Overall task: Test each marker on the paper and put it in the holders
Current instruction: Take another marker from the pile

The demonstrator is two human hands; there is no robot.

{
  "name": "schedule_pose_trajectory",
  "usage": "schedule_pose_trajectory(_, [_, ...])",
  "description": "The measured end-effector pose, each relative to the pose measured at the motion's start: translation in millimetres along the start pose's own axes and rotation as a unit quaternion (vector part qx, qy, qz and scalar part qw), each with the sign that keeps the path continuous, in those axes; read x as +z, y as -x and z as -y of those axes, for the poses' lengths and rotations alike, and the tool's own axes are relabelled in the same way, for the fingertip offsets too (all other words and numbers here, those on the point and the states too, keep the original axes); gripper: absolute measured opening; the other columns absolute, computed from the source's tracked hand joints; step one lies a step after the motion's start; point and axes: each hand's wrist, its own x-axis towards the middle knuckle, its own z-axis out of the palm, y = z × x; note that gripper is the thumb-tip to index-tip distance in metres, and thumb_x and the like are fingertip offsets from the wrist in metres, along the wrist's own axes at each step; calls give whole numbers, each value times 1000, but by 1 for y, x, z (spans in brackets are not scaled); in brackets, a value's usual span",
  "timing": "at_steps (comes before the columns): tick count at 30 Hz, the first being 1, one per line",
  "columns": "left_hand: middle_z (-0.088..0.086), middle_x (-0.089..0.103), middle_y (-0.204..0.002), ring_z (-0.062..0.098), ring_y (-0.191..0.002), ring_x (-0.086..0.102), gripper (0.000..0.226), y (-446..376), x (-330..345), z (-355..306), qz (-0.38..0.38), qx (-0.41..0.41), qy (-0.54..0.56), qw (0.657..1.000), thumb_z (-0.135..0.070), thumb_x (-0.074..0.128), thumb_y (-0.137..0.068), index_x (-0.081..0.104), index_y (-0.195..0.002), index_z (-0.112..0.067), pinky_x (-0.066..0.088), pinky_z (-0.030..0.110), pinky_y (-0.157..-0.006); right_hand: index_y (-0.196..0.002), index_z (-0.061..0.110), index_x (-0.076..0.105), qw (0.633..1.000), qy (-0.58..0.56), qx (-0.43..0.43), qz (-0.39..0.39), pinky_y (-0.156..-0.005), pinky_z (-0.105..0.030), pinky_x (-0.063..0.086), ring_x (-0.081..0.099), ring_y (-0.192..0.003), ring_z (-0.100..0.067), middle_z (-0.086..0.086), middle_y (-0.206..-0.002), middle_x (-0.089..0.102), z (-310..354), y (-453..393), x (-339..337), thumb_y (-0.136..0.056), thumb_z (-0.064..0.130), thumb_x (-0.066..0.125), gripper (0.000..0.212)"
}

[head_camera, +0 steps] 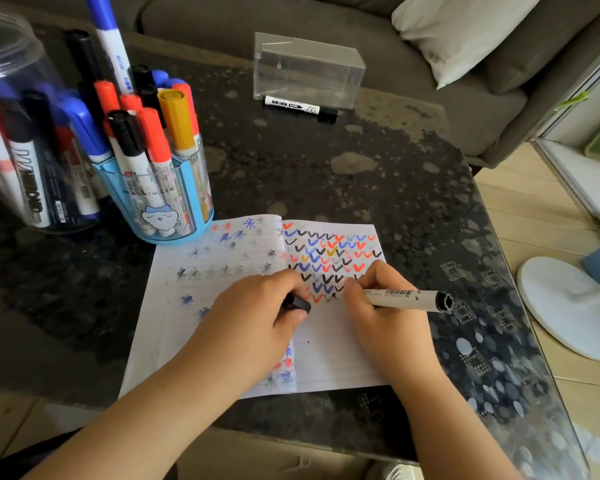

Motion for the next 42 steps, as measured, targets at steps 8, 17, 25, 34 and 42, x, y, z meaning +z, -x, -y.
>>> schedule_pose_trajectory(8, [-24, 64, -88, -6, -85, 59, 6, 0, -10, 0, -22, -57, 154, 986, -31, 61, -87, 62, -89, -36, 43, 2, -66, -62, 22, 52, 981, -174, 84, -20, -49, -20, 30, 34, -49, -7, 7, -51, 43, 6, 1, -17, -81, 36, 70, 30])
schedule_pose_trajectory(17, [-2, 74, -82, 7, -73, 65, 16, 1, -22, -7, 12, -165, 451, 877, -16, 57, -90, 72, -90, -24, 53, 32, -83, -59, 16, 47, 950, -309, 51, 7, -45, -20, 28, 32, -45, -14, -3, -45, 37, 51, 16, -16, -80, 18, 46, 22])
schedule_pose_trajectory(25, [-1, 74, -78, 7, -68, 66, 18, 7, -32, -10, 83, -92, 427, 896, -15, 54, -91, 70, -96, -17, 51, 17, -67, -51, 22, 43, 962, -265, 53, 38, -44, -18, 30, 34, -42, -10, 4, -44, 38, 64, 13, -9, -77, 21, 54, 28])
schedule_pose_trajectory(34, [9, 67, -66, 12, -58, 62, 18, 17, -38, -6, 92, -117, 532, 834, -26, 61, -67, 75, -71, -15, 51, 21, -59, -50, 20, 38, 973, -210, 29, 85, -50, -32, 27, 33, -46, -14, 0, -46, 39, 80, 4, 4, -75, 22, 54, 30])
schedule_pose_trajectory(42, [4, 70, -70, 11, -64, 63, 16, 25, -45, -21, 74, -84, 432, 895, -13, 54, -91, 69, -91, -10, 50, 20, -64, -63, 8, 48, 959, -241, 92, 114, -45, -23, 30, 34, -39, -9, 0, -44, 41, 89, 13, -12, -88, 20, 63, 31])
